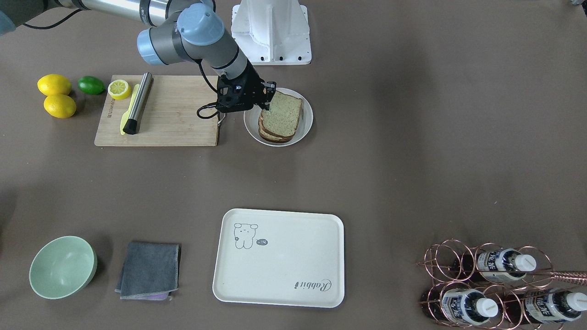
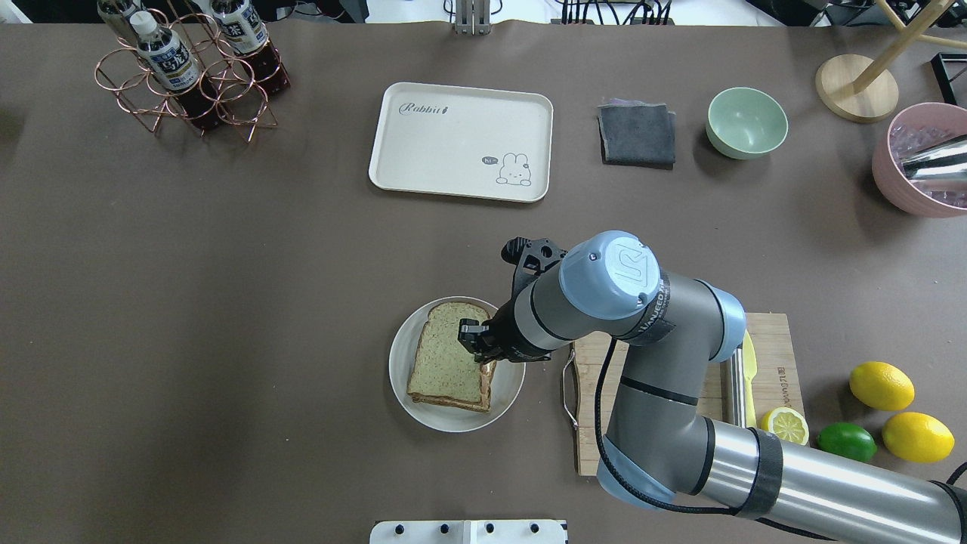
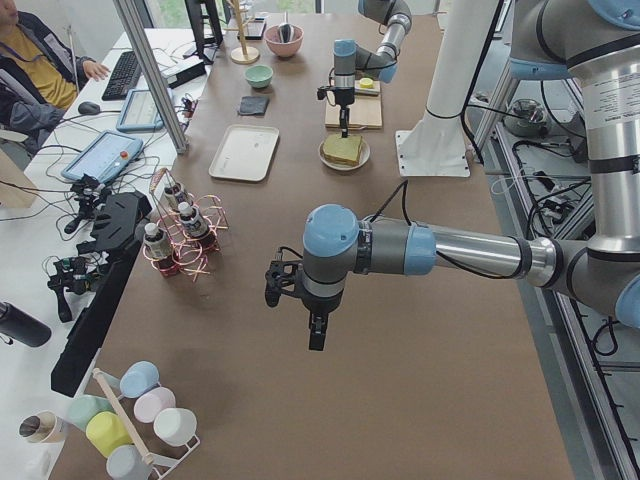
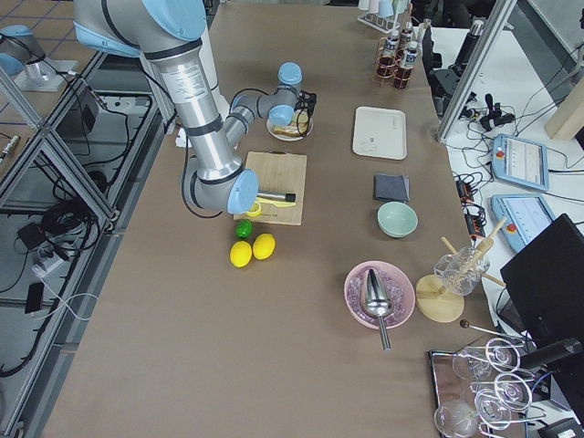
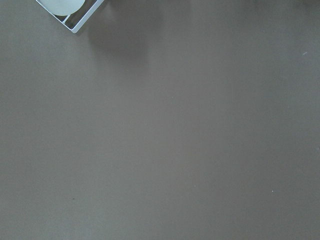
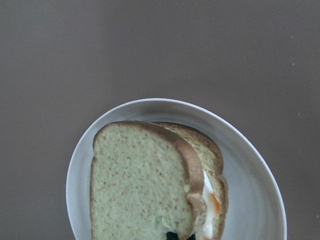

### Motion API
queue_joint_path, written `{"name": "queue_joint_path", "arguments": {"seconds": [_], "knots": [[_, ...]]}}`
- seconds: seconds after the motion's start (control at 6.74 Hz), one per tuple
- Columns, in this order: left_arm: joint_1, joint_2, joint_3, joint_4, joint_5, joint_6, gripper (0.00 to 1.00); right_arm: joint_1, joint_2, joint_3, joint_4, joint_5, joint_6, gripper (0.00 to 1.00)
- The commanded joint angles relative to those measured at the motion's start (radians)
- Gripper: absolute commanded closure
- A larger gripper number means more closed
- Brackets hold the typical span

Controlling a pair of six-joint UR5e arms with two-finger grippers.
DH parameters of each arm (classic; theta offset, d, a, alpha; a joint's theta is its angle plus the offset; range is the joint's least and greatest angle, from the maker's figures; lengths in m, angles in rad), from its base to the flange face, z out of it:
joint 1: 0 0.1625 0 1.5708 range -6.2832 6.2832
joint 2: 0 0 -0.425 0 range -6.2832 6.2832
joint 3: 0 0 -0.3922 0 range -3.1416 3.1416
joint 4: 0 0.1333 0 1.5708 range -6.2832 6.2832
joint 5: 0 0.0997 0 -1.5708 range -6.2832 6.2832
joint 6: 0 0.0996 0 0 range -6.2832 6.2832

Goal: Make sandwich and place on tray
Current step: 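Lay the bread slice on top of the egg toast and release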

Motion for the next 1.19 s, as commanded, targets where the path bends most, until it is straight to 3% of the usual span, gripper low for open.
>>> {"name": "queue_joint_path", "arguments": {"seconds": [0.0, 0.15, 0.45, 0.74, 0.89, 1.04], "knots": [[0.000, 0.001, -0.002, 0.000, 0.000, 0.000, 0.02, -0.001, -0.001, -0.002, 0.000, -0.003, 0.000, 0.48], [0.000, 0.001, -0.004, 0.000, 0.000, 0.000, 0.02, -0.006, 0.000, -0.002, -0.005, -0.009, 0.014, 0.01], [0.000, 0.000, -0.004, 0.003, -0.002, -0.006, 0.02, -0.003, -0.004, 0.000, -0.008, -0.009, 0.006, 0.00], [0.038, -0.049, -0.014, 0.005, -0.043, -0.140, 0.02, 0.038, -0.026, 0.035, -0.012, 0.012, 0.008, 0.00], [0.101, -0.093, -0.031, 0.006, -0.061, -0.203, 0.02, 0.063, -0.117, 0.114, -0.014, 0.031, 0.002, 0.00], [0.167, -0.142, -0.045, 0.005, -0.074, -0.309, 0.02, 0.128, -0.150, 0.130, -0.015, 0.085, 0.000, 0.00]]}}
